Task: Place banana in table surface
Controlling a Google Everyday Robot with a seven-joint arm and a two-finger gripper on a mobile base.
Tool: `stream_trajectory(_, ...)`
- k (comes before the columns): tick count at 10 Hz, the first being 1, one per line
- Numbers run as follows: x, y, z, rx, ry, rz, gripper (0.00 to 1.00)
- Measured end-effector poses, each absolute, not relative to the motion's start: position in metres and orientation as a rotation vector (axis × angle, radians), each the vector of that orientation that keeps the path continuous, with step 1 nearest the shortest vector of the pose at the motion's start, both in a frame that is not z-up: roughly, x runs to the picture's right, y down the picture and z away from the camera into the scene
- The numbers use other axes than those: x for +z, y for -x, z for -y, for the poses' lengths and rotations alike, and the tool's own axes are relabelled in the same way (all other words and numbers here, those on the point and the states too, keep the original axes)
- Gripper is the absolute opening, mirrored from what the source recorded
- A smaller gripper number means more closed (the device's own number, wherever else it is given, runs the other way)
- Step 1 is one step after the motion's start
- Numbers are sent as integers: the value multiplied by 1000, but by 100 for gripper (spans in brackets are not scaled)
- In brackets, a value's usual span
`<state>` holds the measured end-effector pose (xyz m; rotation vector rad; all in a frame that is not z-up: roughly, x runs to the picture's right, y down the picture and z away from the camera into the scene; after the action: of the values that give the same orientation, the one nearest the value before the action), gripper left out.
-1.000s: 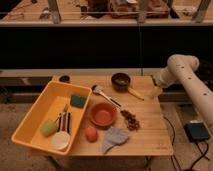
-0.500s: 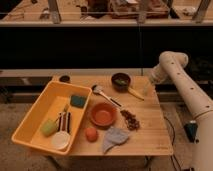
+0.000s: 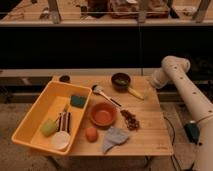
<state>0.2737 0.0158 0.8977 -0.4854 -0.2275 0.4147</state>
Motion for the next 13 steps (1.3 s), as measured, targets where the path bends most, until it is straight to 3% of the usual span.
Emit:
stream_trajectory(4, 943, -261, -53, 420, 460, 284, 80)
stream_trajectory(9, 935, -221, -30, 461, 463, 357, 80)
stream_trajectory(13, 954, -216, -15, 547, 535, 353, 80)
